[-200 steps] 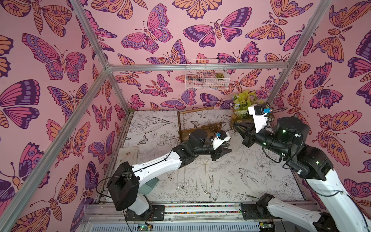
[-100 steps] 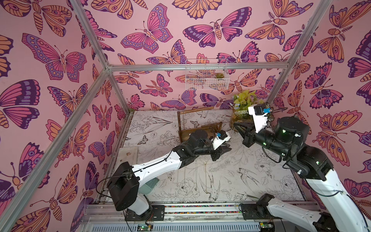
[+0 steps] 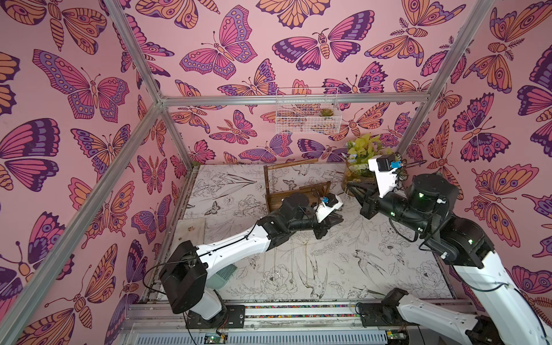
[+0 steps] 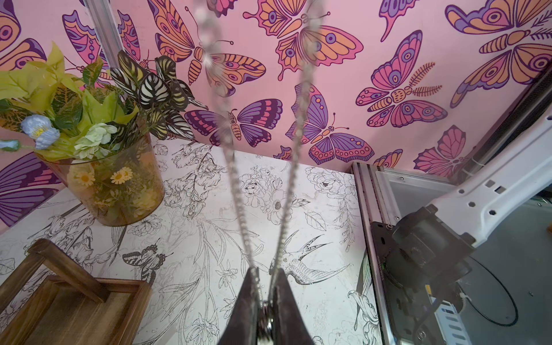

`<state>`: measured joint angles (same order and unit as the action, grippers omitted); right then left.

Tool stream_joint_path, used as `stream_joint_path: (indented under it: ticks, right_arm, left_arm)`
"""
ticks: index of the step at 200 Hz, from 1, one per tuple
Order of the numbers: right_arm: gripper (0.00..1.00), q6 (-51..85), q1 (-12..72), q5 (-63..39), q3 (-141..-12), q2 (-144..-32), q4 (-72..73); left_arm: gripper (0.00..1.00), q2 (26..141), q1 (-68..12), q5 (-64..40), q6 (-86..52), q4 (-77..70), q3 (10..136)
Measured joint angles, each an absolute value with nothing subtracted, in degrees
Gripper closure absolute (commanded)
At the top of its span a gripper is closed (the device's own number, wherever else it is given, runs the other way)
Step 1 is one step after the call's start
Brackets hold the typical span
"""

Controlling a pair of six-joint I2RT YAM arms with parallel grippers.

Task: Take the necklace off the jewelry display stand
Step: Place the necklace at the center of the board.

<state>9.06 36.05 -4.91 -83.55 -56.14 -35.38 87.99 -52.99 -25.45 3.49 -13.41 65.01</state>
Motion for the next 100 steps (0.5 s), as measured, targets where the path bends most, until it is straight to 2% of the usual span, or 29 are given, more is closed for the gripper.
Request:
stream_joint_path:
  ticks: [100]
  right_arm:
    - [1.00, 12.7, 36.1, -4.1, -70.8, -55.5, -31.3]
  left_arm:
    - [0.90, 84.9, -57.9, -18.1, -1.8, -11.8, 56.6]
